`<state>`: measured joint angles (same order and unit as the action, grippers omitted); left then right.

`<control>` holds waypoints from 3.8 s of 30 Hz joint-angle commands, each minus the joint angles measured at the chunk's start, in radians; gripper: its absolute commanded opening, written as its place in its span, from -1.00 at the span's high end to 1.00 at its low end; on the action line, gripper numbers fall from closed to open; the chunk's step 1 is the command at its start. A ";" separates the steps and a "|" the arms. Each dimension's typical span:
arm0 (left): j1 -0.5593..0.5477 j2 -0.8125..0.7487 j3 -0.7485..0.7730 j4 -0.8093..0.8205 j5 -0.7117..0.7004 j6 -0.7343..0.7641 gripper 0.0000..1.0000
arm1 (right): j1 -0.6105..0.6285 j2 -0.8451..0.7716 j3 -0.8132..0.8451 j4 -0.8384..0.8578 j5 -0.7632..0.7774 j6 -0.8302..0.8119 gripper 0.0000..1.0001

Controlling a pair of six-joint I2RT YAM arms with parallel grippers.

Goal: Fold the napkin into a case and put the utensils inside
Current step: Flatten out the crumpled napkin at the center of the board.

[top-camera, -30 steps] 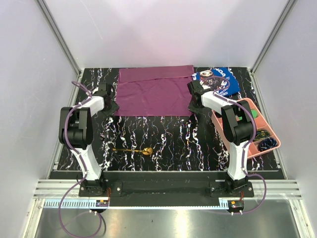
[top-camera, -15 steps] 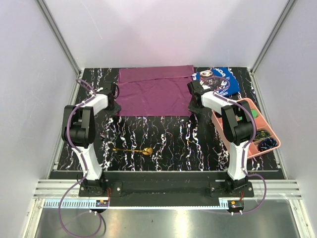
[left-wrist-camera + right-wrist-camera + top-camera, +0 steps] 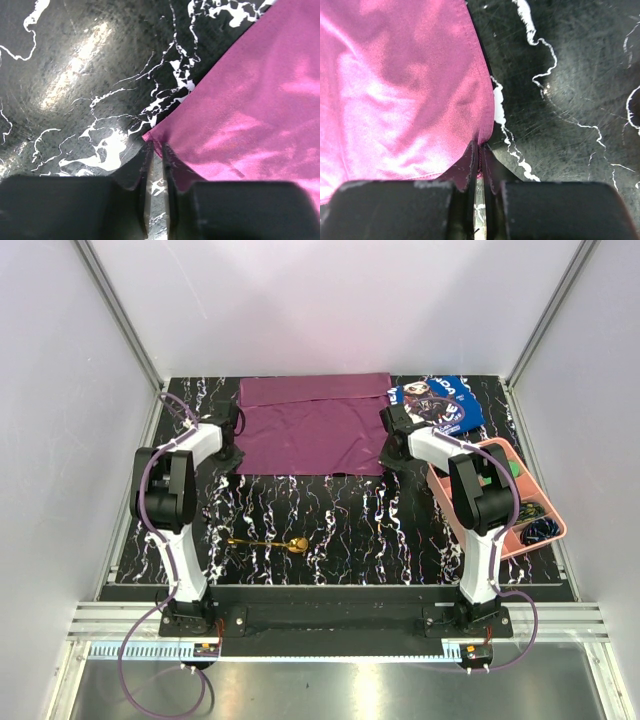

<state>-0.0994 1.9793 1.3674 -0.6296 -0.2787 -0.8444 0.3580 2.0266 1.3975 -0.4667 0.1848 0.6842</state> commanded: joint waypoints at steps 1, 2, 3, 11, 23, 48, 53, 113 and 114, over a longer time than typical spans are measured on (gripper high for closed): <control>-0.002 0.012 -0.011 0.079 -0.007 0.070 0.91 | -0.001 -0.034 -0.014 0.005 -0.050 -0.024 0.91; -0.002 0.004 -0.016 0.096 -0.004 0.080 0.97 | -0.002 -0.037 -0.012 0.008 -0.054 -0.034 0.92; -0.002 -0.020 -0.022 0.105 -0.002 0.088 1.00 | -0.001 -0.042 -0.017 0.013 -0.056 -0.049 0.94; -0.005 -0.252 -0.209 0.180 -0.013 0.107 1.00 | -0.001 -0.152 -0.112 0.039 -0.119 -0.081 1.00; -0.017 -0.327 -0.343 0.073 -0.001 0.010 0.31 | -0.001 -0.273 -0.241 0.068 -0.228 -0.094 1.00; -0.014 -0.166 -0.191 0.013 -0.100 0.064 0.13 | -0.001 -0.264 -0.246 0.086 -0.239 -0.117 1.00; -0.013 -0.119 -0.159 -0.018 -0.097 0.036 0.15 | -0.001 -0.273 -0.241 0.085 -0.249 -0.115 1.00; 0.036 -0.759 0.081 0.362 0.165 0.306 1.00 | -0.030 -0.588 0.253 0.035 -0.203 -0.350 1.00; 0.043 -0.675 0.082 0.390 0.179 0.309 1.00 | -0.049 -0.512 0.283 0.048 -0.214 -0.354 1.00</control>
<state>-0.0803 1.1423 1.4670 -0.3866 -0.1345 -0.5304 0.3504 1.3621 1.6012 -0.4671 -0.0807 0.3645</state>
